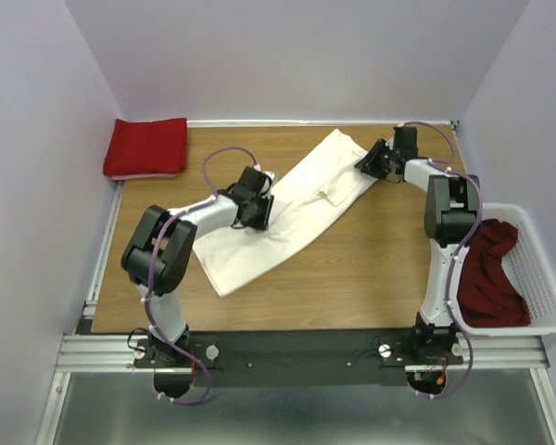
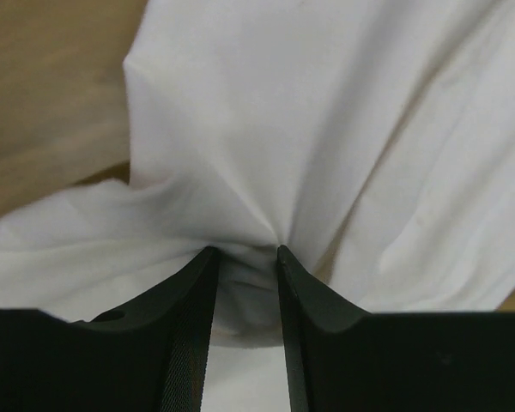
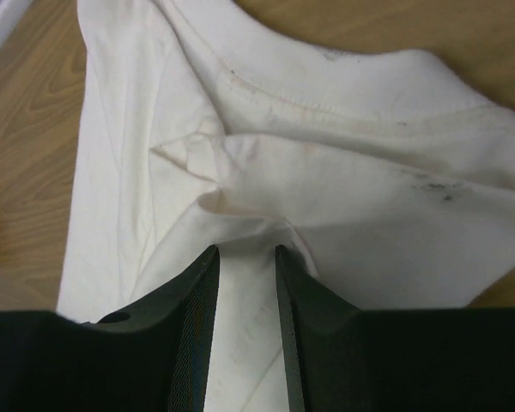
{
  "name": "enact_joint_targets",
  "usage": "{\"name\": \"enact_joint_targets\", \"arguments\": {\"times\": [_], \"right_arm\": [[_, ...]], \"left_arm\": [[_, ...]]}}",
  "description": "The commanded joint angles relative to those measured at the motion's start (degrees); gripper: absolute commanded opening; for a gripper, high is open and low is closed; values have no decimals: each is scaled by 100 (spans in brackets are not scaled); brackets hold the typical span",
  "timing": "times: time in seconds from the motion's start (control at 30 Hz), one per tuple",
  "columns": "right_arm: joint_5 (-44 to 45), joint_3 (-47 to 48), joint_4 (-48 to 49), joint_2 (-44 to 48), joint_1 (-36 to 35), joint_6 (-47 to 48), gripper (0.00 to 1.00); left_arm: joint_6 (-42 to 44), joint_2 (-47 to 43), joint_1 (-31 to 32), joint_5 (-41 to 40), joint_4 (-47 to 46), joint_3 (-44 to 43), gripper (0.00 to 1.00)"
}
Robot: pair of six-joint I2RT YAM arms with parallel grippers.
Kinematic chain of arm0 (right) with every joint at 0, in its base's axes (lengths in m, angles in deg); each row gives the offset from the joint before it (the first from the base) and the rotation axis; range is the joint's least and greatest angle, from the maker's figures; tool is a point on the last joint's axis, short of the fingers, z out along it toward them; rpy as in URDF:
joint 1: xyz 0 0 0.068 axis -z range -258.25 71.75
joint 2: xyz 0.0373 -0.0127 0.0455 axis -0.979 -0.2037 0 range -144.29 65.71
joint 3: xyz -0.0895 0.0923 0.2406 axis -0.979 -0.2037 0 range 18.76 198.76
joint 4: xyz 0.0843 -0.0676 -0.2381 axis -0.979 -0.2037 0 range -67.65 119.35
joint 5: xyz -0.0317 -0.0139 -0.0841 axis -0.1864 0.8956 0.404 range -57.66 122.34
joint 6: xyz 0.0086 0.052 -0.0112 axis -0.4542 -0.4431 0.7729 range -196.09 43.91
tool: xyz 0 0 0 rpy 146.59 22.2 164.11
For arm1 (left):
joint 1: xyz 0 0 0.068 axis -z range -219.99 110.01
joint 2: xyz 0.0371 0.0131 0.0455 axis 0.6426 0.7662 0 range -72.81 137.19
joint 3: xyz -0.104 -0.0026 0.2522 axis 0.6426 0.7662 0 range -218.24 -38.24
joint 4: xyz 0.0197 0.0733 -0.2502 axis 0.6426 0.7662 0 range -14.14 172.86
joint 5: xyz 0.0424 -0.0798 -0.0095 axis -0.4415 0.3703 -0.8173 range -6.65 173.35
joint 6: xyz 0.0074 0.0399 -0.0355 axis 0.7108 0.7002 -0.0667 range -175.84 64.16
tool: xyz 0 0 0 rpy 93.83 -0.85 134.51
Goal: Fold and stack the t-shirts
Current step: Fold the tshirt
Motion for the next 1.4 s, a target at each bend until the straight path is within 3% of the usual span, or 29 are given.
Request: {"name": "enact_joint_targets", "arguments": {"times": [0.0,0.17,0.43,0.6,0.77,1.0,1.07,1.1,1.23,1.37], "right_arm": [[-696,771,-575,-836,-26,426,40],[-1540,1895,-628,-1601,-17,374,41],[-1551,3250,-777,-2402,-17,365,41],[-1358,3454,-848,-2069,0,514,41],[-1208,2471,-866,-673,-8,769,44],[-1366,372,-734,831,-289,647,45],[-1401,-52,-585,946,-386,532,44],[-1375,-402,-445,1008,-473,419,44],[-1366,-1062,65,1026,-492,137,41],[-1155,-1109,110,719,-483,206,40]], "left_arm": [[-550,-374,452,1192,671,924,42],[-990,-683,874,1667,583,953,42],[-1807,29,805,2484,-102,39,44],[-2071,-119,804,1970,11,-454,46],[-1975,-1138,655,762,442,-332,49],[-1703,-3236,295,-773,259,844,54],[-1615,-3713,251,-968,-39,1153,55],[-1614,-4167,207,-1143,-111,1398,62],[-1588,-5205,189,-1619,-366,1917,75],[-1430,-6095,189,-1734,-848,2524,80]]}}
